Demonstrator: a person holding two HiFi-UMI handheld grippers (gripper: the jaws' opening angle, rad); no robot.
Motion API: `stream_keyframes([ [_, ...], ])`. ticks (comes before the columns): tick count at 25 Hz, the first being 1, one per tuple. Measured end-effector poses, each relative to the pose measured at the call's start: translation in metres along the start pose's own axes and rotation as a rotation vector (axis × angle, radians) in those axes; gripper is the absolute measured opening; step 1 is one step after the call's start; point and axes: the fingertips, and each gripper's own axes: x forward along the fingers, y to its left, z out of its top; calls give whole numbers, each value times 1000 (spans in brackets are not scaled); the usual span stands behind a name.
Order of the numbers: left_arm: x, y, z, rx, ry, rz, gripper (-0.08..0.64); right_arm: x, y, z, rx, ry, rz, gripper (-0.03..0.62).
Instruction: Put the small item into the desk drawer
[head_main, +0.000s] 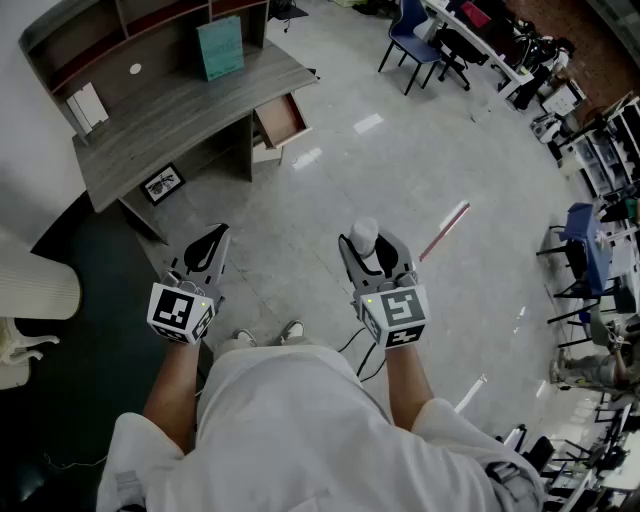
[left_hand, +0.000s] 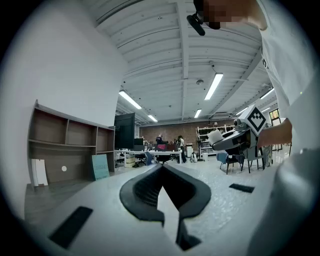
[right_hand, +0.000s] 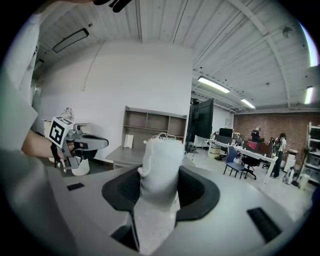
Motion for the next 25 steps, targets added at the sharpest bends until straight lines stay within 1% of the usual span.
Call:
stream_keyframes([
  [6,12,-6,-2,-3,9,1,6,2,-12,-7,6,0,11,178],
  [10,19,-20,-9,-34,15,-1,6,0,-25,-12,15,-1,14,178],
  [14,32,-32,-16,-55,28,4,6,-4,-42,-15,38,-24,39,178],
  [17,46,-40,-14,-50,24,11,6,-7,-57,-19,16,-33,41,179],
  [21,67,-45,-13,-60,11,25,6,0,-71,-36,22,-21,53,179],
  [25,89,-53,-17,-67,25,17,5,9,-83,-53,50,4,78,179],
])
